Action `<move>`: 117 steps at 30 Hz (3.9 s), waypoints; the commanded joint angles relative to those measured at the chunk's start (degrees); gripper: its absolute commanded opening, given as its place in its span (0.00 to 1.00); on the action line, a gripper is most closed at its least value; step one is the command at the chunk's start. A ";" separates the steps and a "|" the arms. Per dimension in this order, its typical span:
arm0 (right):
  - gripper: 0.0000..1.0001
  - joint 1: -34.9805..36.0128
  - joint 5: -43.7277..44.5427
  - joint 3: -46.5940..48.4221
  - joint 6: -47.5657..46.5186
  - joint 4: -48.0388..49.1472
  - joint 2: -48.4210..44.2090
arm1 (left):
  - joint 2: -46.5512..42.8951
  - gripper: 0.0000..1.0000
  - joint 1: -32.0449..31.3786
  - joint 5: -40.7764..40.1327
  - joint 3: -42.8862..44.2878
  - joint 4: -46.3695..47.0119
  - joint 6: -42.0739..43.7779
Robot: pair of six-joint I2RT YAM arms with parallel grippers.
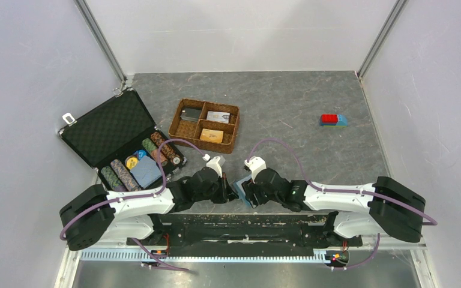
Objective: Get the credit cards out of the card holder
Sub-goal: Remove the credit card from the card holder.
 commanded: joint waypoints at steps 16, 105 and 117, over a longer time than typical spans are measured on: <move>0.62 0.93 11.48 2.36 -0.10 -5.73 -5.10 | -0.83 0.02 -0.27 -0.14 -0.73 2.65 1.70; 0.24 -27.04 -27.96 -14.33 2.82 17.70 -2.36 | 22.35 0.47 0.63 -4.00 2.60 27.08 -5.59; 0.23 -27.73 -29.05 -16.75 5.17 20.18 -2.37 | 26.37 0.43 0.61 -1.85 1.62 35.94 -6.76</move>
